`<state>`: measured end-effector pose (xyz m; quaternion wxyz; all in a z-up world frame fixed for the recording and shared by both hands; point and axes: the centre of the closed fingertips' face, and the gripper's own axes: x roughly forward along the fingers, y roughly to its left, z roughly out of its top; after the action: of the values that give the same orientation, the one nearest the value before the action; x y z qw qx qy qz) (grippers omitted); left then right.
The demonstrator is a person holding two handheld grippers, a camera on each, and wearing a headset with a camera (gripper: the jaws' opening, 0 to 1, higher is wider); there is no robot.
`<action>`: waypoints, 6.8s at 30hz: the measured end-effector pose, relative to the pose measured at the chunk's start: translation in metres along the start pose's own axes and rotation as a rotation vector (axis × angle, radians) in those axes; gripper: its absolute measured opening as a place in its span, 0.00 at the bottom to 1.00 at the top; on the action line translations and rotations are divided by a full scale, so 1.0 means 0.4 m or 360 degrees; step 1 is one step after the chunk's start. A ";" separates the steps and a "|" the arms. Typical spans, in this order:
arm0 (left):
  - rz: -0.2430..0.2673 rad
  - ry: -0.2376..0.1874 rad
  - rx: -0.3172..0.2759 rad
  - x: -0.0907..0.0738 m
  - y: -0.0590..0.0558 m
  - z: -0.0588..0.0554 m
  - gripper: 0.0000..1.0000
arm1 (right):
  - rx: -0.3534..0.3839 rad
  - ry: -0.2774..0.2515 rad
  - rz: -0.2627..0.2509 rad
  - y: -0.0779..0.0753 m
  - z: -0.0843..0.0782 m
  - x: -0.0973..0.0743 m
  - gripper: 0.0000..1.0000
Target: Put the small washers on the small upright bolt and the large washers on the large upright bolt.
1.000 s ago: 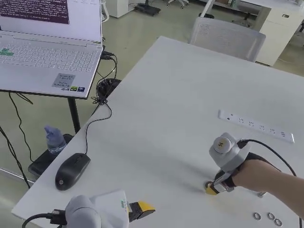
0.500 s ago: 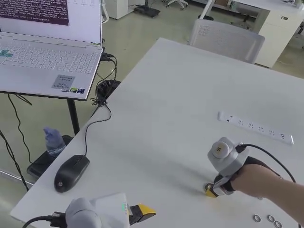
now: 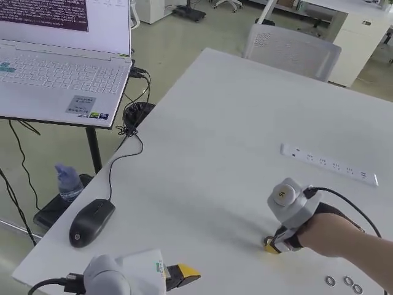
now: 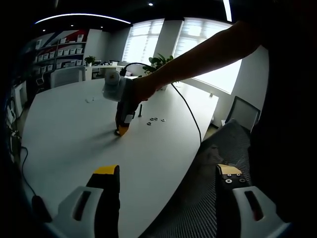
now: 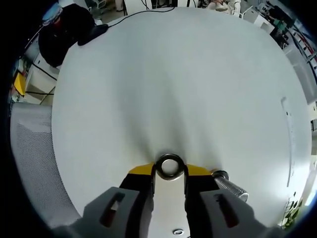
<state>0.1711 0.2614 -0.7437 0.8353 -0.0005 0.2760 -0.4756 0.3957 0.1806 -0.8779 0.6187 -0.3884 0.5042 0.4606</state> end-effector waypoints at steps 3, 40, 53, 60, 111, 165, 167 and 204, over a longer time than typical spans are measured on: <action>0.0002 0.0002 -0.0002 -0.001 0.001 -0.002 0.78 | 0.0017 0.0015 -0.0002 -0.004 0.001 0.000 0.22; 0.0001 0.0016 -0.0012 -0.003 -0.006 -0.009 0.78 | 0.0026 0.0017 0.0023 -0.001 -0.003 -0.012 0.20; -0.0003 0.0000 0.0023 0.009 -0.007 0.020 0.78 | 0.0025 0.0015 0.0059 0.008 -0.010 -0.056 0.21; -0.0002 -0.0013 0.0042 0.014 -0.005 0.028 0.79 | 0.0035 0.0010 0.0063 0.015 -0.013 -0.087 0.21; 0.0284 -0.0079 -0.0026 0.007 0.128 -0.008 0.81 | 0.0120 -0.0094 -0.0127 -0.130 -0.024 -0.210 0.21; 0.0269 -0.0074 -0.0027 0.038 0.150 0.010 0.80 | 0.0085 0.0023 -0.0101 -0.149 -0.035 -0.099 0.21; 0.0268 -0.0074 -0.0024 0.038 0.149 0.011 0.80 | 0.0080 0.0022 -0.0100 -0.148 -0.034 -0.096 0.21; 0.0253 -0.0059 -0.0031 0.038 0.135 0.000 0.79 | 0.0116 0.0030 -0.0082 -0.134 -0.042 -0.050 0.23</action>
<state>0.2199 0.2791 -0.7649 0.8753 0.0045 0.2644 -0.4048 0.4415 0.1465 -0.8604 0.6392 -0.3830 0.5163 0.4222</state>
